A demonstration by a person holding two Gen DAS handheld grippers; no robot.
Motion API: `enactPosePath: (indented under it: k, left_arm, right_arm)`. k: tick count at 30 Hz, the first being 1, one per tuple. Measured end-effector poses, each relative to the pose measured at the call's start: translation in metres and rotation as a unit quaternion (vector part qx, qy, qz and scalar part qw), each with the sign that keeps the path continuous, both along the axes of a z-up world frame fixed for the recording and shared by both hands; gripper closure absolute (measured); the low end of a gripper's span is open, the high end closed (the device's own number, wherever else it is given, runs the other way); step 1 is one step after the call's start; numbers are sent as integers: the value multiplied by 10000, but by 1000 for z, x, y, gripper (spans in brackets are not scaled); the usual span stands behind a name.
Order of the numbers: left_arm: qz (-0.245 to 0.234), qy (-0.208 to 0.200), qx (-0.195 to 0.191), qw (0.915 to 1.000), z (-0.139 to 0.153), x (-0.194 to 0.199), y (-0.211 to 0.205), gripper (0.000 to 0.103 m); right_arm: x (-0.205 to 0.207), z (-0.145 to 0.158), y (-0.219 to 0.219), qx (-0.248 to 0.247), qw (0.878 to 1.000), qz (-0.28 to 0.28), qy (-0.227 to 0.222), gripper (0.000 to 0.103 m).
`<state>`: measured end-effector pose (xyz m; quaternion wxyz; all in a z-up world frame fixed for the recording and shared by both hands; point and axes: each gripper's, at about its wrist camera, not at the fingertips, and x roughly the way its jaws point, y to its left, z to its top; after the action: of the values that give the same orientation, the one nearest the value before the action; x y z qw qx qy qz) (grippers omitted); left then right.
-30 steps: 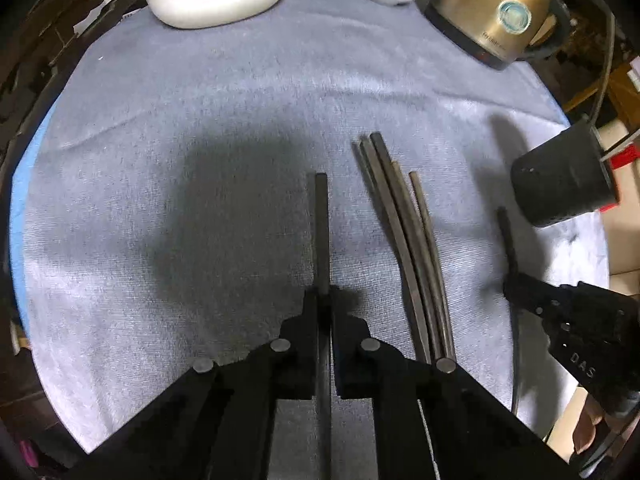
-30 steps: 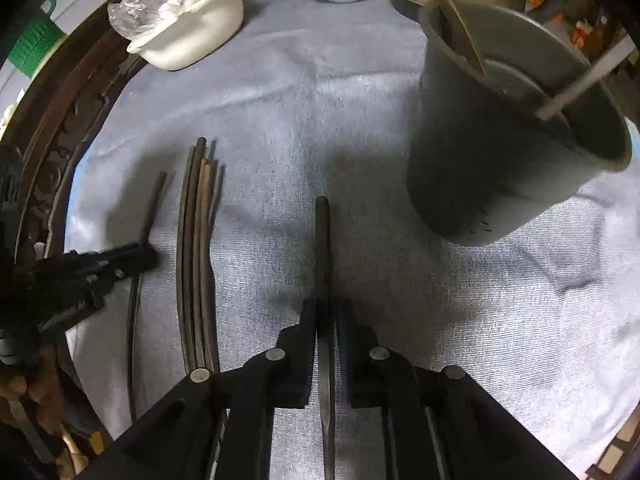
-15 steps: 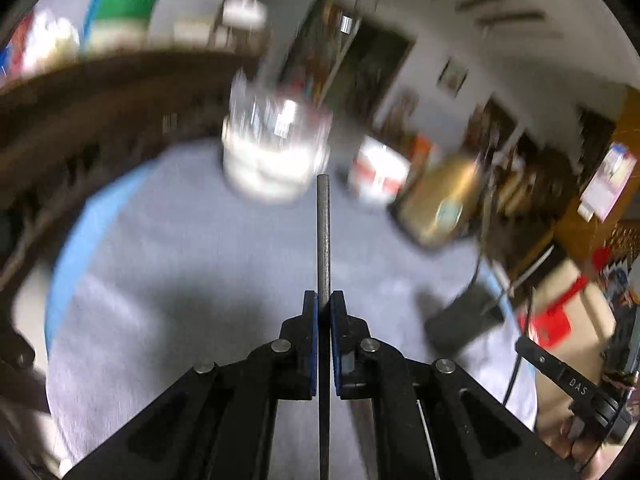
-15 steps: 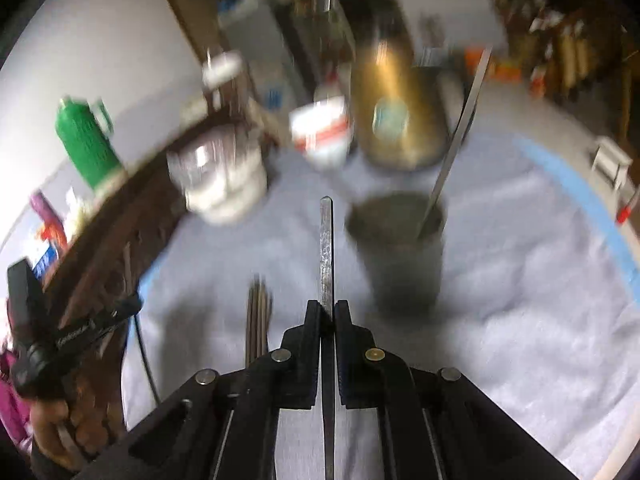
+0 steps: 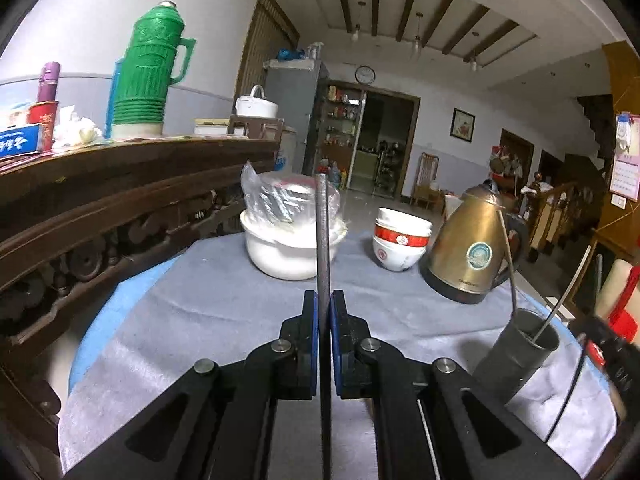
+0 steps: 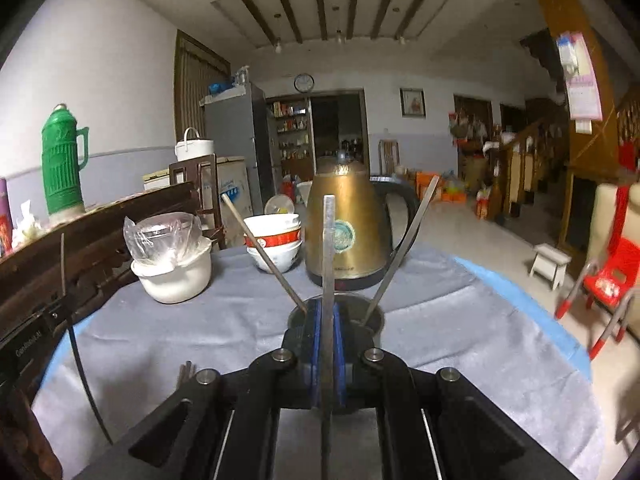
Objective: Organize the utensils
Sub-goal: 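Lift both chopsticks and carry them above the grey cup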
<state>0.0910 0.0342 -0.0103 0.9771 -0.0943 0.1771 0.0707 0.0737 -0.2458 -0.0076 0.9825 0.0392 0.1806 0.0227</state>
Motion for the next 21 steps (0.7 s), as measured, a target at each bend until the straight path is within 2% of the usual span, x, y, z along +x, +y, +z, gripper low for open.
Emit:
enactPosePath:
  k: [5,15,21]
  left_arm:
    - [-62,-108,-13,9999,3,-28,3,96]
    - [-417,-207,-157,9988,12,-121,-3,96]
    - [-458,-127,-300,9984,8,-136,-2,96]
  right_arm:
    - [-26,5,-4,-18,9999,124,-67,96]
    - [-103,17,-39,260,9995,163,63,94]
    - [-120,15,-37,304,9994,150,106,94]
